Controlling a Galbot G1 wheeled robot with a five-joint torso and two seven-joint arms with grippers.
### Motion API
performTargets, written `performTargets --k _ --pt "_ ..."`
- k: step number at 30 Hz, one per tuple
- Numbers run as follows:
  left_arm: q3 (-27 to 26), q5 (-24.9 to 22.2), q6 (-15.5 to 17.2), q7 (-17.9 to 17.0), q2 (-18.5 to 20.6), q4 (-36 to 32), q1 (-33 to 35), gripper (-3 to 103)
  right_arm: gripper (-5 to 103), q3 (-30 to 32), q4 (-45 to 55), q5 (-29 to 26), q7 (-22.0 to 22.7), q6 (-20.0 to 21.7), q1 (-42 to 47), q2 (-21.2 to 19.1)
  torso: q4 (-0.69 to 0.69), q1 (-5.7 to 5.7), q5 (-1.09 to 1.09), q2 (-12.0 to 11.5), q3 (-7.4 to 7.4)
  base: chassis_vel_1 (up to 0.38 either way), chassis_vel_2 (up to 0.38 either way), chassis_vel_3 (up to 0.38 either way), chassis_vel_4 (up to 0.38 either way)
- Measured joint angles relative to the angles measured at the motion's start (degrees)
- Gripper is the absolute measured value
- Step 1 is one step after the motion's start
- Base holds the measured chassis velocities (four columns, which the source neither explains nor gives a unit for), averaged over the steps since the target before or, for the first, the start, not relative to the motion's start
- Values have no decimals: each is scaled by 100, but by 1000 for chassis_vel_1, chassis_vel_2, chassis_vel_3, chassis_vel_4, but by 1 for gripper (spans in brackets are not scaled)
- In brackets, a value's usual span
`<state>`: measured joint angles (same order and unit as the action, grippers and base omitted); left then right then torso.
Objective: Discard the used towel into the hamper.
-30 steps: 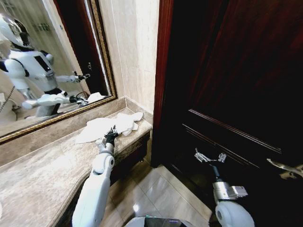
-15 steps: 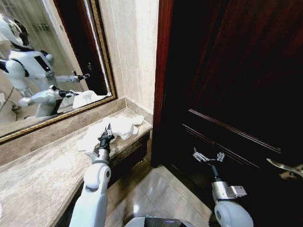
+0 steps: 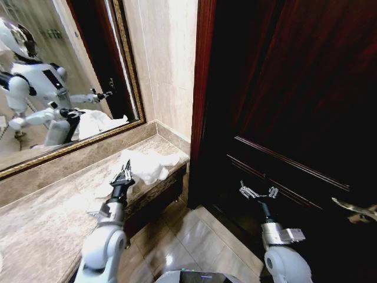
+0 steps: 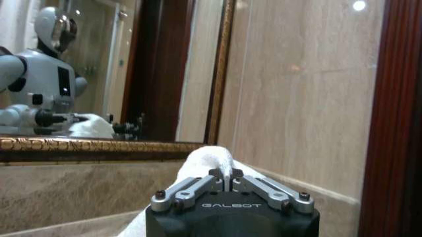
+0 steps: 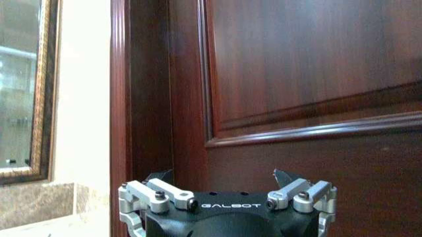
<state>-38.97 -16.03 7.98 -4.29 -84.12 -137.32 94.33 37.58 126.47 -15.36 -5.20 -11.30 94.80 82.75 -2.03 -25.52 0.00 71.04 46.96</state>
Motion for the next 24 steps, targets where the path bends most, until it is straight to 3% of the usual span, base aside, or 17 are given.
performTargets --k 6,19,24 --pt "76 -153 170 -12 -69 -555 691 2 100 -50 140 30 -118 1 -178 59 -2 0 -1 0 0 0 0 0 0" --pt "66 -261 312 -10 -439 -635 1200 2 100 121 548 -92 -142 37 -282 -55 -1 -1 0 0 0 0 0 0 0" --pt "107 -48 209 -2 -702 -620 1271 2 100 137 571 22 -167 63 -348 -76 -1 -1 -1 0 1 0 0 0 0"
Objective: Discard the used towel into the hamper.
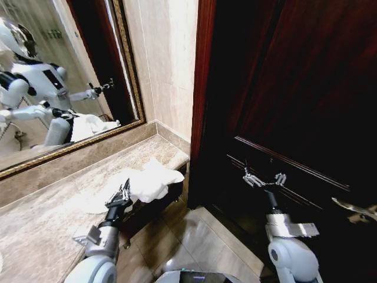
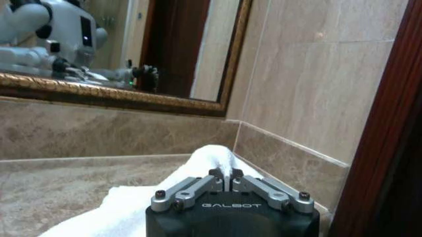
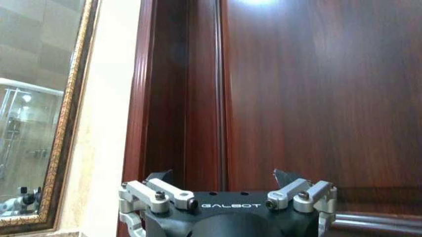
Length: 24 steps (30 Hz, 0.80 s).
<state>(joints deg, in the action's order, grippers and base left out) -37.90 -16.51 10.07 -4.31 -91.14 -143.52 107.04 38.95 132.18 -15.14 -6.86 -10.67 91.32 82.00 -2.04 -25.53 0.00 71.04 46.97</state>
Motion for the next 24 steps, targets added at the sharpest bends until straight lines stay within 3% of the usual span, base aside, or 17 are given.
performTargets --k 11,19,24 --pt "166 259 -138 154 73 15 -91 2 100 4 20 3 -23 10 99 -18 1 -1 0 -1 0 0 0 0 0" --pt "84 262 -143 468 926 21 5 2 100 51 22 49 -24 5 202 32 2 0 1 -1 0 52 -52 -62 56" --pt "158 263 -141 471 912 23 -36 2 100 78 17 56 -23 -5 233 55 0 1 1 -1 0 132 -123 -135 119"
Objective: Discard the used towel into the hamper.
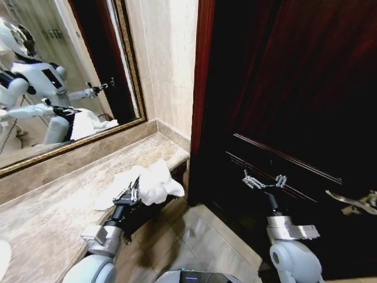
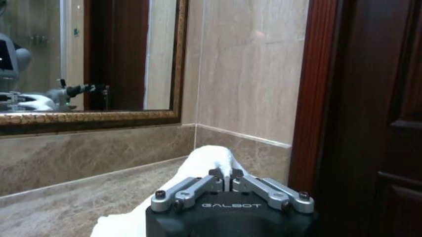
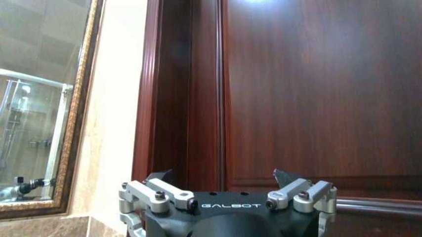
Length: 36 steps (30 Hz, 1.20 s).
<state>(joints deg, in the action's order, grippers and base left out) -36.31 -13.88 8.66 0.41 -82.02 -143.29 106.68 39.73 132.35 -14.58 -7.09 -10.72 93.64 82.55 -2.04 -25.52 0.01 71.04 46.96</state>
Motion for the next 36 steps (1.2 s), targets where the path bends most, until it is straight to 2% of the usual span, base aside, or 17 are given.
performTargets --k 13,20,32,36 --pt "69 -1 -30 -2 -41 4 -40 2 100 9 -23 19 12 -27 51 6 1 -1 -1 0 0 106 -109 -96 113" --pt "105 -11 -226 21 -136 4 -88 2 100 9 -39 49 13 -76 78 43 1 0 -2 0 0 87 -83 -88 80" --pt "146 16 -284 53 -240 5 -120 2 100 9 -46 55 31 -94 90 42 1 -3 -1 1 1 51 -52 -50 60" --pt "147 75 -434 51 -286 5 -140 2 100 8 -75 54 37 -118 83 45 2 -1 -1 1 0 64 -68 -67 63"
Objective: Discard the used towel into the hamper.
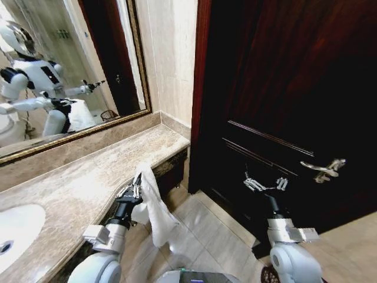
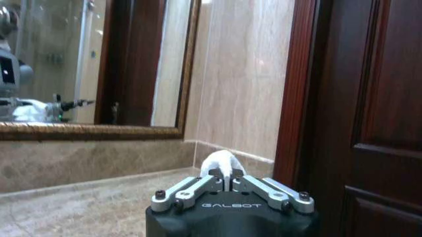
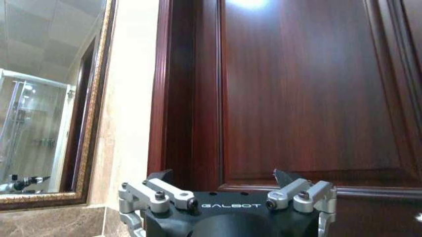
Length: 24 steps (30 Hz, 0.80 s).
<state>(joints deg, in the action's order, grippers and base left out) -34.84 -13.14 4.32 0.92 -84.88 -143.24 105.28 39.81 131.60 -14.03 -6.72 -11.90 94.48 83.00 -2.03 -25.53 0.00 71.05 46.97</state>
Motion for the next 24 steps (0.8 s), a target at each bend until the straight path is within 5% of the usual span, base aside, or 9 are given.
performTargets --k 24 --pt "-24 260 -254 -91 -99 40 -155 2 100 -47 -69 35 -18 -53 -11 45 -1 -1 0 -1 0 -6 -7 -9 -5"
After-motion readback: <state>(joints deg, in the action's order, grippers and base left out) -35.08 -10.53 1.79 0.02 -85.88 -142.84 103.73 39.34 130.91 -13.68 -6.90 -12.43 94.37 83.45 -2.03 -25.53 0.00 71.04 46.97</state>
